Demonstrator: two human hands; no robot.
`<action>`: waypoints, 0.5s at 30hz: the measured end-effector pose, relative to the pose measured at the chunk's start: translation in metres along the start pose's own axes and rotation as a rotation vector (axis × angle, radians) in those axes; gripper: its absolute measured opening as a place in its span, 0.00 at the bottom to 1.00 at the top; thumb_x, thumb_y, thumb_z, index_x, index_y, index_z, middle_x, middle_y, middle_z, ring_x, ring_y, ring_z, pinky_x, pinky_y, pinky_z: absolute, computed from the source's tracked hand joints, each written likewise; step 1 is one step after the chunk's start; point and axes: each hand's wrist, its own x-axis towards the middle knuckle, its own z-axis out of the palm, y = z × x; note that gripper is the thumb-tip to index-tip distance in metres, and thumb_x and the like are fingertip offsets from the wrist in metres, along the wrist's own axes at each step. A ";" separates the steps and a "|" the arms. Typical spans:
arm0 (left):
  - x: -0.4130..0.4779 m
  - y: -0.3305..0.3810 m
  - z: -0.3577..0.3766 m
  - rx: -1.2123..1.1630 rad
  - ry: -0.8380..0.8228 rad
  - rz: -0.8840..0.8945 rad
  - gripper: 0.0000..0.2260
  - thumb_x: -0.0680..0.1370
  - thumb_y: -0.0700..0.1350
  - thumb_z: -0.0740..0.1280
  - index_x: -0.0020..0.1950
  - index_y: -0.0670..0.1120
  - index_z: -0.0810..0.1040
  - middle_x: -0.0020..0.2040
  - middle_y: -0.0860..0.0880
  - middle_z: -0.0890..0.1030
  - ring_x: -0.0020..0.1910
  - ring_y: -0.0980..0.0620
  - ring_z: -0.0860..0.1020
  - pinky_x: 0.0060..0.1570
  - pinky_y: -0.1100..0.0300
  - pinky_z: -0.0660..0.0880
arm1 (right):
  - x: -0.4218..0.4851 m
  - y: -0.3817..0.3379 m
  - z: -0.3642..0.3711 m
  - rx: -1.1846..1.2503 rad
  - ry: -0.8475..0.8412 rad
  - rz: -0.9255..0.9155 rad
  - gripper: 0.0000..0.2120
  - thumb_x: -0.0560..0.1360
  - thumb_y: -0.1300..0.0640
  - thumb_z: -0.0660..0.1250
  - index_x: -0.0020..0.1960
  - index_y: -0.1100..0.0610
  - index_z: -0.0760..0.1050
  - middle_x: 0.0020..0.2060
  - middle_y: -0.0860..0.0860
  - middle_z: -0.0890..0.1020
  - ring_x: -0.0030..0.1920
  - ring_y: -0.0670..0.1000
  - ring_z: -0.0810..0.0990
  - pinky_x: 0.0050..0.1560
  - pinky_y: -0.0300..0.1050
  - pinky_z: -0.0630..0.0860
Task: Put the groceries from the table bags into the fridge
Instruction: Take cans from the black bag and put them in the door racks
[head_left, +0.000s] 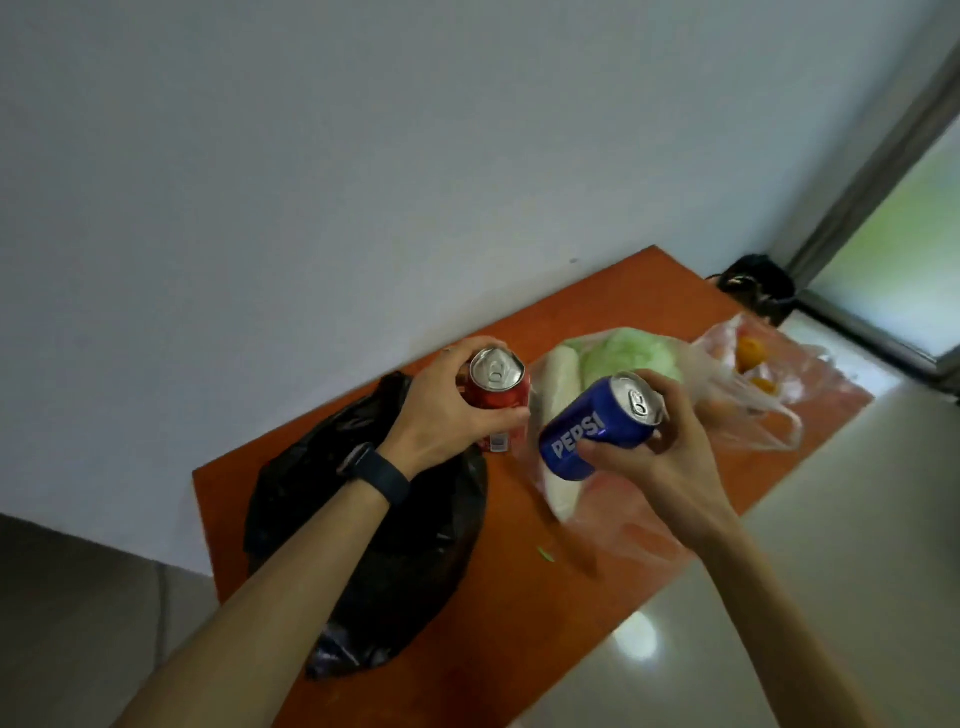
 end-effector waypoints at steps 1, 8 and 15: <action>0.003 0.020 0.018 -0.006 -0.028 0.037 0.30 0.64 0.49 0.82 0.62 0.58 0.74 0.57 0.60 0.78 0.55 0.68 0.76 0.53 0.69 0.75 | -0.013 -0.007 -0.025 -0.018 0.056 -0.036 0.34 0.60 0.57 0.81 0.62 0.44 0.72 0.55 0.36 0.80 0.58 0.44 0.80 0.53 0.44 0.81; -0.005 0.165 0.183 -0.061 -0.296 0.296 0.30 0.65 0.51 0.82 0.63 0.58 0.74 0.58 0.58 0.79 0.54 0.67 0.76 0.50 0.70 0.77 | -0.138 -0.032 -0.210 -0.181 0.449 -0.159 0.36 0.56 0.46 0.79 0.61 0.38 0.70 0.54 0.30 0.78 0.58 0.37 0.78 0.56 0.43 0.77; -0.045 0.299 0.358 -0.171 -0.549 0.499 0.30 0.67 0.52 0.80 0.65 0.58 0.72 0.59 0.59 0.77 0.57 0.61 0.76 0.49 0.71 0.76 | -0.262 -0.041 -0.366 -0.317 0.770 -0.182 0.36 0.61 0.60 0.83 0.62 0.39 0.71 0.55 0.35 0.79 0.58 0.40 0.78 0.56 0.39 0.77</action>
